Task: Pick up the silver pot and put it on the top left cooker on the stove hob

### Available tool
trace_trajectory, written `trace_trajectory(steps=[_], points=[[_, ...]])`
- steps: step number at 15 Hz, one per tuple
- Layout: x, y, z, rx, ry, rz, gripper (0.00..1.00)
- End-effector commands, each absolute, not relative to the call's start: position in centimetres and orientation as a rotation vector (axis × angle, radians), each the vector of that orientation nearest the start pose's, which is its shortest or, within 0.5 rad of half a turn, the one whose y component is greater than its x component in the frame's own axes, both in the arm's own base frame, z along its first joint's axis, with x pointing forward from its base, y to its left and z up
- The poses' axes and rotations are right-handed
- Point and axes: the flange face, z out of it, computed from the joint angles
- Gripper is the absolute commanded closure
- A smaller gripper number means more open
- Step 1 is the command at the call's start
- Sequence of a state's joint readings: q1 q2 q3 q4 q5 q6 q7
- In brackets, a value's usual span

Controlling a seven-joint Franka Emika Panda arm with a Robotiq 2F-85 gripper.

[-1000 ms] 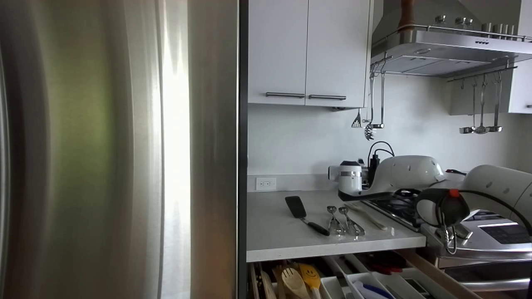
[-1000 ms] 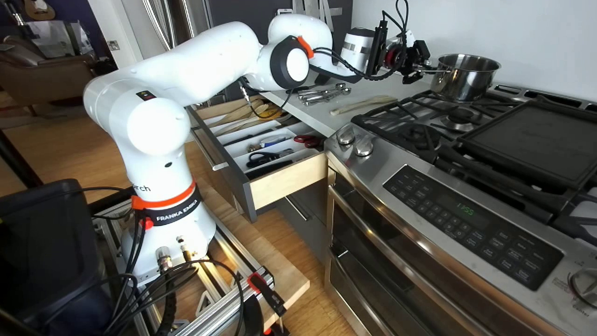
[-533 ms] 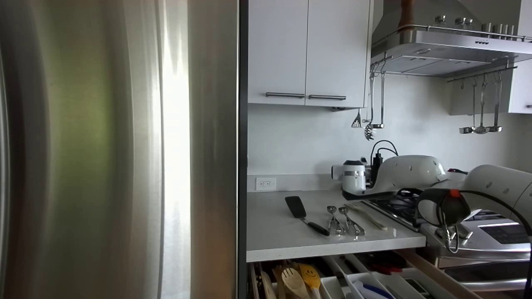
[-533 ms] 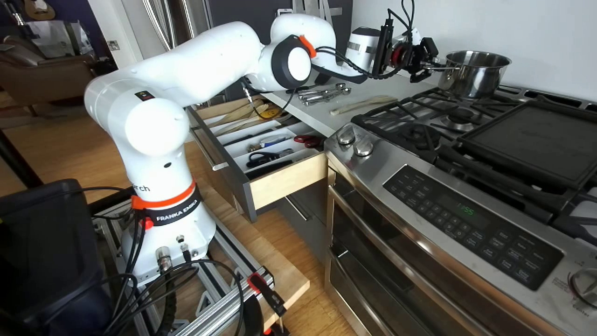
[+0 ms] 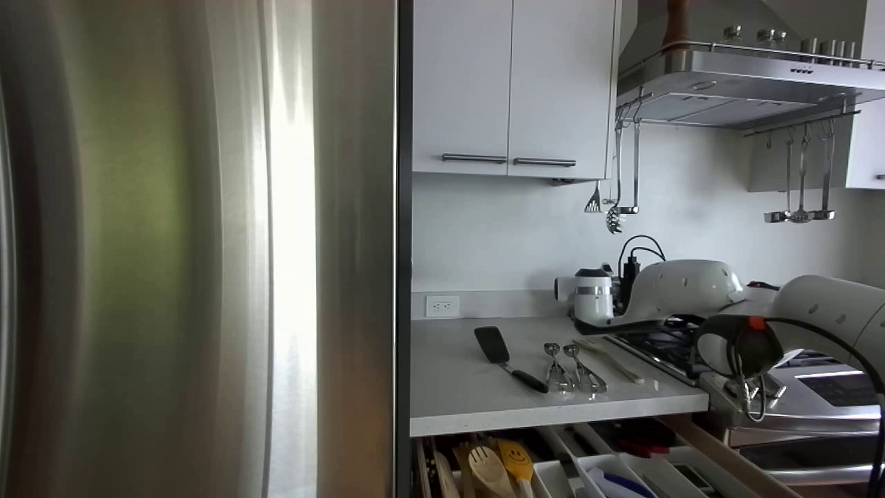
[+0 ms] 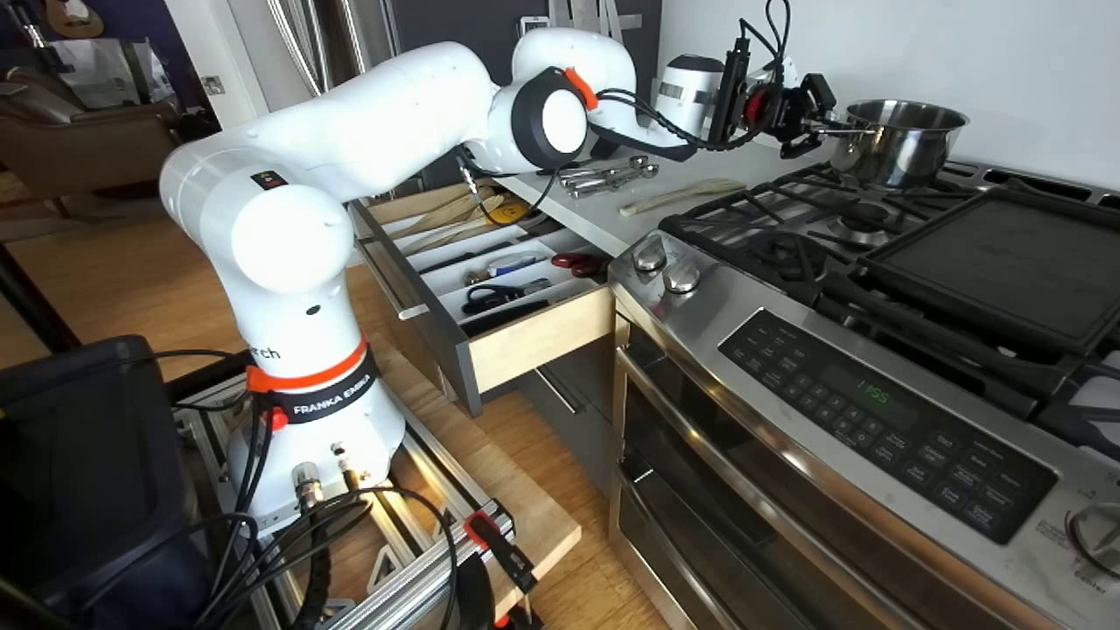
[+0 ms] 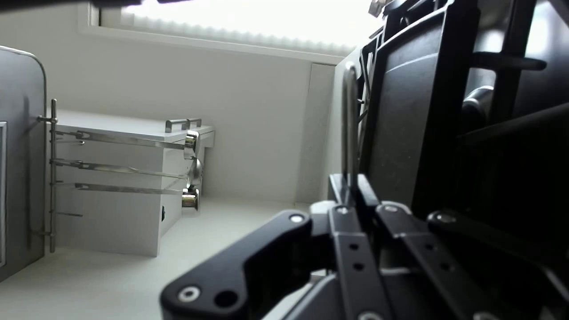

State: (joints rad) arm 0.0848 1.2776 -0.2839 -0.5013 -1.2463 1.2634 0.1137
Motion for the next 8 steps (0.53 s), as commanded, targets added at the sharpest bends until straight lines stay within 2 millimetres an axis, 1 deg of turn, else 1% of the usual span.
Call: trace_trajectory(steps=[1, 8], points=[[76.4, -13.0, 34.0, 1.526, -0.195, -0.348, 0.98], [76.5, -12.7, 32.7, 1.517, -0.163, -0.367, 0.98]])
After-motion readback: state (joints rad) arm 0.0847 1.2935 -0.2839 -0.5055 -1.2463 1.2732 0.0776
